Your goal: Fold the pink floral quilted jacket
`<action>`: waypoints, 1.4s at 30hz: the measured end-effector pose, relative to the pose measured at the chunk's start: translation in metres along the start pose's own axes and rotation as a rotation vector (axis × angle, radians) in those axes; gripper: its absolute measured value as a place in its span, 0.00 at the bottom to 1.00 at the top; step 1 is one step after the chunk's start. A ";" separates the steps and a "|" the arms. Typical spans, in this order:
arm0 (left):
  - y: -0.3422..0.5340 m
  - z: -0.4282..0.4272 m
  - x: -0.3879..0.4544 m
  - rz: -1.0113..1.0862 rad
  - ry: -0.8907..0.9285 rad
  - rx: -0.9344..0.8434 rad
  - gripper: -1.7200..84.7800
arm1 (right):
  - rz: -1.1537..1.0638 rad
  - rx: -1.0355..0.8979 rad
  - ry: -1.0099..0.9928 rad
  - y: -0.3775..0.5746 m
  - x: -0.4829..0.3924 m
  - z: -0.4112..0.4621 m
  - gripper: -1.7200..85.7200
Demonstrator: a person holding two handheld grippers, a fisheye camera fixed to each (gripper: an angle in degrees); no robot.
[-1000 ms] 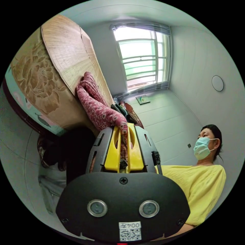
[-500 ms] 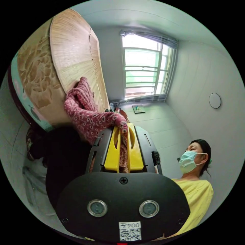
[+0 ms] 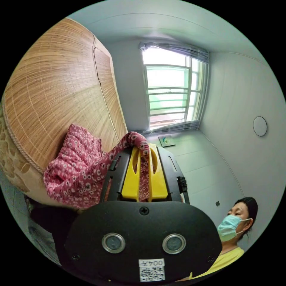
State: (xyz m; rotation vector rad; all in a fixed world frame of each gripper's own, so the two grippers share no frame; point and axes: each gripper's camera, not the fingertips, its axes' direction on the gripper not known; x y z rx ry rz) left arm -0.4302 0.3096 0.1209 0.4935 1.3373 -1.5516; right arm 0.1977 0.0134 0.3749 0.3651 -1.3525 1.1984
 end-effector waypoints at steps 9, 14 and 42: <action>-0.064 0.070 -0.087 -0.134 -0.178 0.035 0.07 | 0.139 -0.044 0.163 -0.051 0.087 0.068 0.07; -0.073 0.093 -0.143 -0.214 -0.270 0.031 0.08 | 0.224 -0.100 0.264 -0.054 0.136 0.094 0.08; 0.189 0.032 -0.027 0.862 -0.879 -0.417 0.16 | -0.574 -0.417 0.701 0.172 0.004 -0.036 0.16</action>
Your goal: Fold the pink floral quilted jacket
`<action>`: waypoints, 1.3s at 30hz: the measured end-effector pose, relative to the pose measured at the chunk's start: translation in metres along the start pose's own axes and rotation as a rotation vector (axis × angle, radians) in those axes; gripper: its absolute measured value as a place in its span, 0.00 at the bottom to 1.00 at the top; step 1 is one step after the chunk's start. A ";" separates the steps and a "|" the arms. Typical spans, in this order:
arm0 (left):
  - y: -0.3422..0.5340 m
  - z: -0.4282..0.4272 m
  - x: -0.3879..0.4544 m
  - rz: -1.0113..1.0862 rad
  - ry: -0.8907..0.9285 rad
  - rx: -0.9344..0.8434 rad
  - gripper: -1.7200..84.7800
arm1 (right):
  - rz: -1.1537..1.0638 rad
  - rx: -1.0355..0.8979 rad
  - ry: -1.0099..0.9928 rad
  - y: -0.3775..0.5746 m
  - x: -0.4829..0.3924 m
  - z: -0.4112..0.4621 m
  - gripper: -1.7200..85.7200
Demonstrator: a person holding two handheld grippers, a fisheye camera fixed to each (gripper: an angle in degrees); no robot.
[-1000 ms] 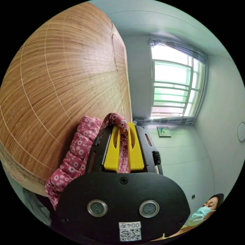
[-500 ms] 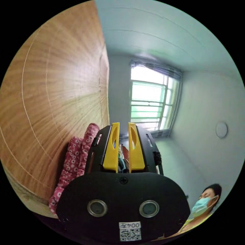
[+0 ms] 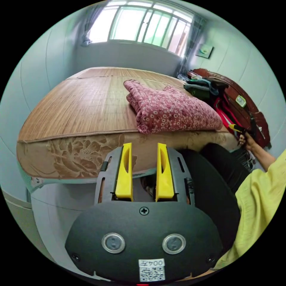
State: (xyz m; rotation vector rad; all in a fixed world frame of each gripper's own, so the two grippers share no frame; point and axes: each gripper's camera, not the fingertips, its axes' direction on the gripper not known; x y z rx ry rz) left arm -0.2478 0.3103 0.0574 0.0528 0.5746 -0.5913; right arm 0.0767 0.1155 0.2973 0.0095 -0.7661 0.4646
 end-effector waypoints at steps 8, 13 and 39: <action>-0.052 0.055 0.031 0.113 -0.003 -0.095 0.18 | -0.085 -0.133 0.118 -0.029 -0.015 0.047 0.17; -0.076 0.069 0.044 0.163 0.017 -0.108 0.18 | -0.192 -0.200 0.206 -0.047 -0.023 0.070 0.17; 0.016 -0.002 0.024 -0.085 0.312 -0.178 0.09 | 0.075 -0.291 -0.115 0.077 0.001 -0.043 0.10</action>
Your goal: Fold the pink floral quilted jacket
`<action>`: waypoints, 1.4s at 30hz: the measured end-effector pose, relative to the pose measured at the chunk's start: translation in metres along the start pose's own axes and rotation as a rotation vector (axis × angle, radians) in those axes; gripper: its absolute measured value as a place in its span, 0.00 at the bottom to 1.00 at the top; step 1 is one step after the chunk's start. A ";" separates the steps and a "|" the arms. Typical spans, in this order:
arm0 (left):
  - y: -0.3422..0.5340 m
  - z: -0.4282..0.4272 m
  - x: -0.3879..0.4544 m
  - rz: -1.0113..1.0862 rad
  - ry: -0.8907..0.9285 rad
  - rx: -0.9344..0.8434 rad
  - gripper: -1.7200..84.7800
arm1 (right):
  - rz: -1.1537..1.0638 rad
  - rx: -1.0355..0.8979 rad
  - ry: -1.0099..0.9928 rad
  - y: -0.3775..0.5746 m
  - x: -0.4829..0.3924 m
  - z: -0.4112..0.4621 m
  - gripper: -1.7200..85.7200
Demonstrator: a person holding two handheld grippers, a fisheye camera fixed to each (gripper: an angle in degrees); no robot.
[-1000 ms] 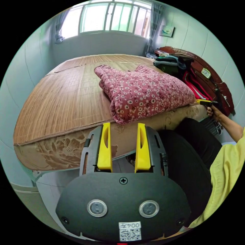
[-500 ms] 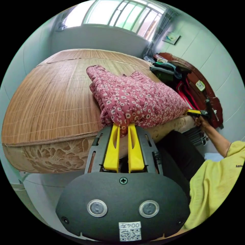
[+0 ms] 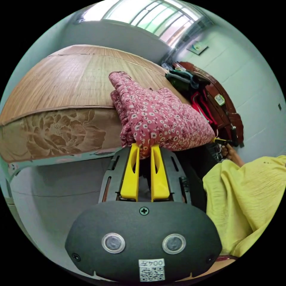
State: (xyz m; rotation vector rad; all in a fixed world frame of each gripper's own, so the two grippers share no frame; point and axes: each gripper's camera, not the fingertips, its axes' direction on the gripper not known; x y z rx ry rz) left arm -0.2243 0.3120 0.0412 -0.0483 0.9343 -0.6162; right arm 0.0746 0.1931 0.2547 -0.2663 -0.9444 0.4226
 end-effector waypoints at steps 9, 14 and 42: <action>-0.007 -0.074 0.012 0.021 -0.084 0.053 0.12 | -0.003 0.229 0.006 0.002 0.000 -0.085 0.16; -0.095 -0.027 0.072 0.059 0.046 0.133 0.16 | -0.109 0.231 -0.021 -0.052 -0.052 -0.023 0.20; -0.241 0.121 0.207 0.238 -0.371 -0.041 0.05 | -0.169 0.337 0.045 -0.092 -0.106 0.029 0.16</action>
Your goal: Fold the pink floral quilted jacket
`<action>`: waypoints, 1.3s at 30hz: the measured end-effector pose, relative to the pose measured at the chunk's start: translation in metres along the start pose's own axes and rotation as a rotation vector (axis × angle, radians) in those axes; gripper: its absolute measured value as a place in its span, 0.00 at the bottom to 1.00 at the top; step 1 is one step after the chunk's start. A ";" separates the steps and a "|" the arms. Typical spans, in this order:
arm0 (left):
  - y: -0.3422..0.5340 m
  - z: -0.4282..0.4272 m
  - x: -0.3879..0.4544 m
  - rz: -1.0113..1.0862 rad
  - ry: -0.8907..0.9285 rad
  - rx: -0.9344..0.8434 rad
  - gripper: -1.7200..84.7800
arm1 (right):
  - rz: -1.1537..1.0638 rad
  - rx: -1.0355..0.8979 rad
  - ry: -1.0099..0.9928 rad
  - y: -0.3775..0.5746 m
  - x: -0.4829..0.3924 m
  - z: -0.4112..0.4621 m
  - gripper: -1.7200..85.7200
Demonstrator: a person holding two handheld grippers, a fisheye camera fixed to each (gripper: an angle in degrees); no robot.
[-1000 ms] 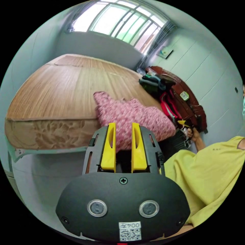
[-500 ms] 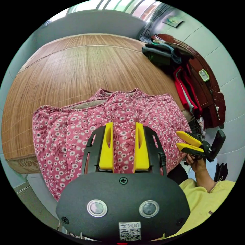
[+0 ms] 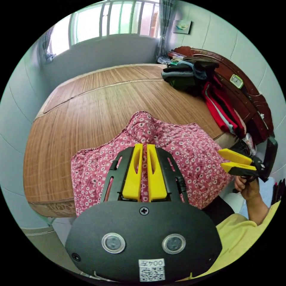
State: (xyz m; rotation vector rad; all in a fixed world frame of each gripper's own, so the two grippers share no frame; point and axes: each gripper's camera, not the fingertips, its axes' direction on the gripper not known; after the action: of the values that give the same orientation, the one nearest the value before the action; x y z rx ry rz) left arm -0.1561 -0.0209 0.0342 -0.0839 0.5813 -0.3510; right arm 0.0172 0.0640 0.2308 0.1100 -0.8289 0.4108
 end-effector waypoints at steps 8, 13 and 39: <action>0.035 0.109 -0.037 -0.187 0.117 -0.119 0.04 | -0.005 -0.115 0.086 -0.057 -0.001 0.079 0.16; 0.041 0.117 -0.060 -0.251 0.241 -0.118 0.05 | 0.053 -0.343 0.241 -0.073 0.019 0.159 0.17; 0.080 0.005 -0.147 -0.172 -0.061 -0.092 0.24 | 0.071 -0.311 0.219 -0.066 0.001 0.209 0.15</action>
State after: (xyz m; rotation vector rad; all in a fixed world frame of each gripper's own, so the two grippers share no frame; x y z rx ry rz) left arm -0.2440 0.1052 0.1008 -0.2338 0.5310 -0.4868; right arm -0.1004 -0.0488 0.3768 -0.2502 -0.6723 0.3492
